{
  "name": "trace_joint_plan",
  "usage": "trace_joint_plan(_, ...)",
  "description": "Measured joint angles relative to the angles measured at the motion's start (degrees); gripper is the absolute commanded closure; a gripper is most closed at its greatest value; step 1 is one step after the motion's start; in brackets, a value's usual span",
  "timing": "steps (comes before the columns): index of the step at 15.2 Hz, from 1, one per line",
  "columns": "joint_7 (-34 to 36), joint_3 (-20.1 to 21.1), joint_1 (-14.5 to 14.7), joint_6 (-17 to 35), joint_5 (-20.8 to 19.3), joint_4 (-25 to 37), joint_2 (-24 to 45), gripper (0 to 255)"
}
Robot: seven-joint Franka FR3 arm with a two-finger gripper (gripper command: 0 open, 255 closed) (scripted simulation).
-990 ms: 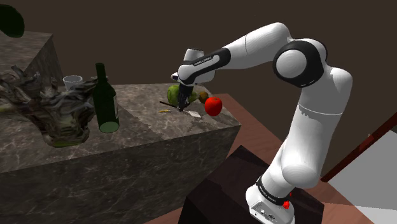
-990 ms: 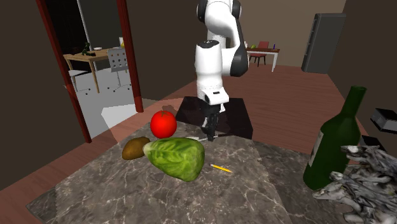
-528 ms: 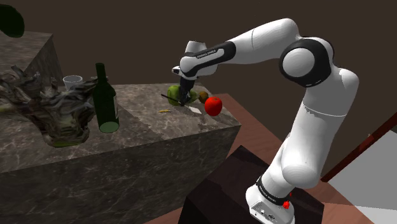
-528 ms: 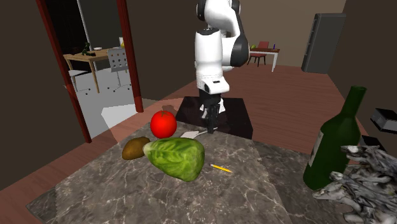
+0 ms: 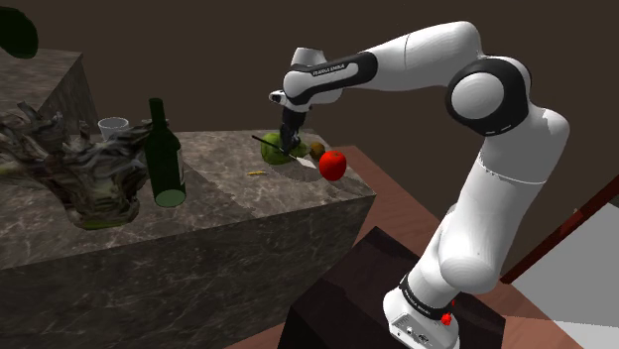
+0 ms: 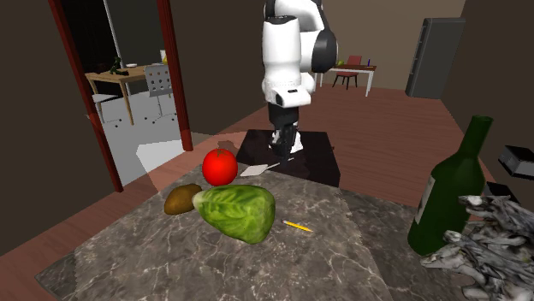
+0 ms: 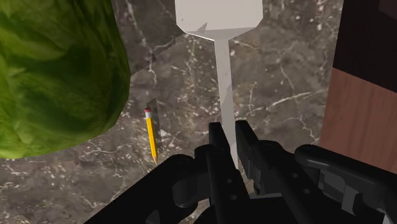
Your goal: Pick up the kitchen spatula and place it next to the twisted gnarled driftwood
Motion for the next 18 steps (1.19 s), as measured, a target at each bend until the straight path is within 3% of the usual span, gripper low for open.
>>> trace_joint_plan(18, 1.6, -0.2, 0.1, -12.9, -1.4, 9.7, -3.4, 255)
